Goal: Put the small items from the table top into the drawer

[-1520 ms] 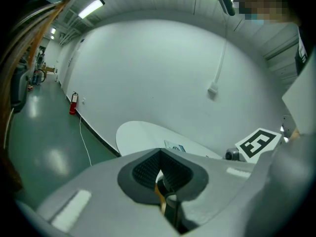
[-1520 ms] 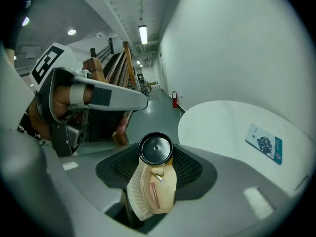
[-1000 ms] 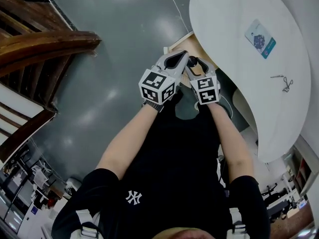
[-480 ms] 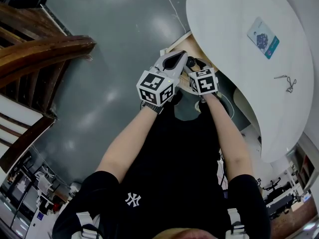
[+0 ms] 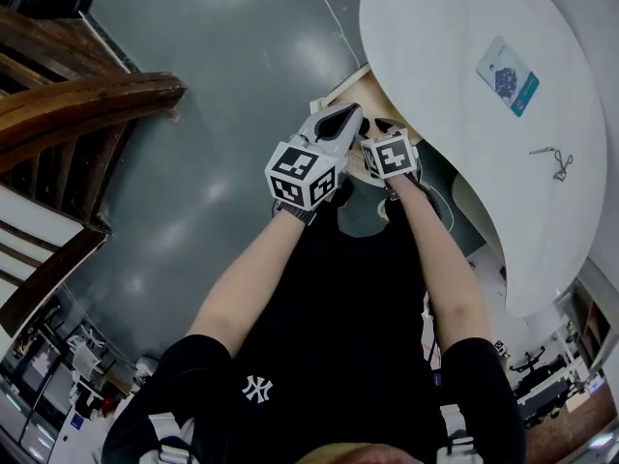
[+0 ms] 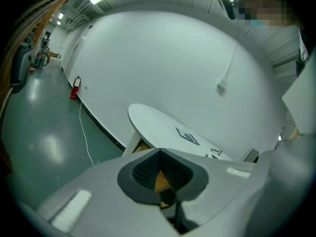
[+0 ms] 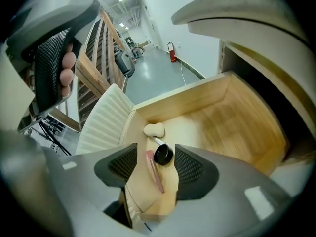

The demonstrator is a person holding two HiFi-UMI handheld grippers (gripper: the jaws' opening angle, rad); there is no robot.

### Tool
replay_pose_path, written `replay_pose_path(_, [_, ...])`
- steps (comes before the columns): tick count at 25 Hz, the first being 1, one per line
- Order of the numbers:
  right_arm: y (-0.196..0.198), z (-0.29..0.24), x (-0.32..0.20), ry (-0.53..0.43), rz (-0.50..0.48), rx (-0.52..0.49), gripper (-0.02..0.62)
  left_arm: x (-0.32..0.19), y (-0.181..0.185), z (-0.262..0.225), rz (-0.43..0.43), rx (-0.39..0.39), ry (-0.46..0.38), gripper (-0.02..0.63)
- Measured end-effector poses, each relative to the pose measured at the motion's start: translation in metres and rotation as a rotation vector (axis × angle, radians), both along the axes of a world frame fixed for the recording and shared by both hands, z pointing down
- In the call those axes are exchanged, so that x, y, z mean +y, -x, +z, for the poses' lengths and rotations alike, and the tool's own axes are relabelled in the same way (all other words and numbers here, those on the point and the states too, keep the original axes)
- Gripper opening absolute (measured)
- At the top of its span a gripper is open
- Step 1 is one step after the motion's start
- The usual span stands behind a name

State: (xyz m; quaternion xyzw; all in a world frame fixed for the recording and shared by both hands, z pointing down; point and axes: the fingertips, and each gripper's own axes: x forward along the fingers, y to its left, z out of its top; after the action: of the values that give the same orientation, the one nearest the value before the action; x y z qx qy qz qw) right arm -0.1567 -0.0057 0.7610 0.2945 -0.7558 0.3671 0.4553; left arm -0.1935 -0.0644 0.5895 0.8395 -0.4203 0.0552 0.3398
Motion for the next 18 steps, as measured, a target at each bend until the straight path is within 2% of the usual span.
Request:
replay_pose_path(3, [0.002,-0.006,0.001,-0.030,-0.026,0.007,0.246,0.002,0.001,-0.005,0.001,-0.006,0.000,0.000])
replay_pose_path(6, [0.001,-0.020,0.006,-0.069,-0.036,-0.008,0.179,0.006,0.000,-0.014,0.008,-0.013,0.001,0.000])
replay_pose_path(12, [-0.007,-0.086,0.010,-0.180,0.017,-0.075,0.073,0.018,-0.014,-0.040,0.048,-0.031,0.006,0.000])
replay_pose_path(18, [-0.023,-0.146,0.013,-0.260,0.099,-0.142,0.036,0.022,-0.042,-0.070,0.124,-0.037,-0.020,0.000])
